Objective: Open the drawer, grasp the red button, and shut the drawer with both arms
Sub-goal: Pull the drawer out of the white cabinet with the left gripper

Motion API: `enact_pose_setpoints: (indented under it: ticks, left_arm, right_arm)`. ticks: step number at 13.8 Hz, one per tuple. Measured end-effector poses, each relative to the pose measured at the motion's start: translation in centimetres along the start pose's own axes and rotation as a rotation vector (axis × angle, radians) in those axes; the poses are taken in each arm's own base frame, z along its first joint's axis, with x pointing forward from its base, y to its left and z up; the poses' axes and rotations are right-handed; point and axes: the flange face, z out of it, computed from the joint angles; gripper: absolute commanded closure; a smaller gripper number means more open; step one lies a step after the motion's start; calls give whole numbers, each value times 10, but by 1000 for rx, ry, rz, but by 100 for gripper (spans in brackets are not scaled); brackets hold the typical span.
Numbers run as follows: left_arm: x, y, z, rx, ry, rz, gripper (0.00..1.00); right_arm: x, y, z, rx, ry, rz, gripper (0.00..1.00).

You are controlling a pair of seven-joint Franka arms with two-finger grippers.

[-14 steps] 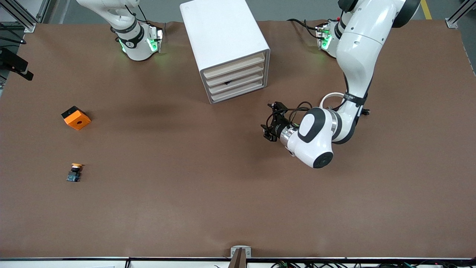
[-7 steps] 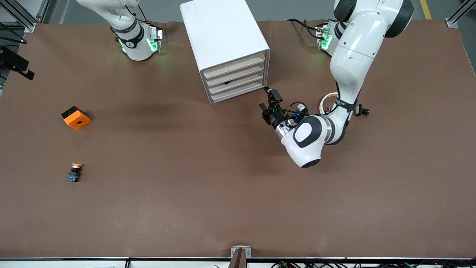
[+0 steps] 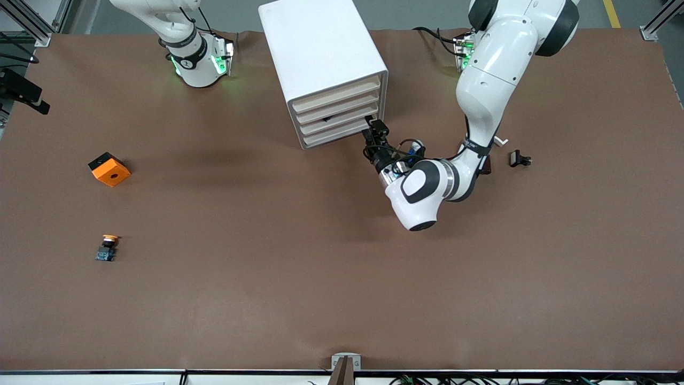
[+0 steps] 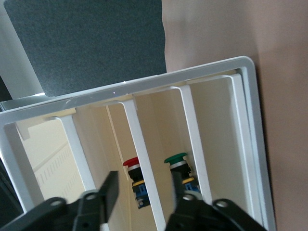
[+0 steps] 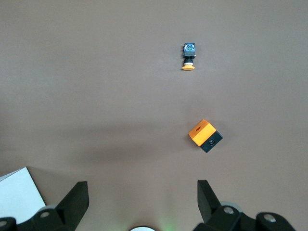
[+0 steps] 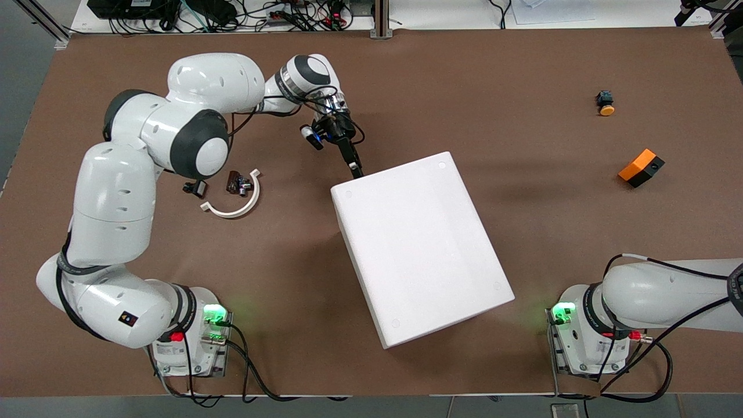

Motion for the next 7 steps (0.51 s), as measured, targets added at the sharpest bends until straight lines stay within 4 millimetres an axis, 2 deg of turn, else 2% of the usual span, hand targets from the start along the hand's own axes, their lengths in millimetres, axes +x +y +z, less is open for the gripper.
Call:
enact_pose_setpoints:
  ticks: [3, 7]
  left_arm:
    - [1, 4, 18, 30, 25, -18, 55]
    - [1, 8, 60, 100, 93, -45, 55]
  right_arm:
    - [0, 0, 0, 0, 0, 3, 0]
    - [0, -1, 0, 0, -1, 3, 0]
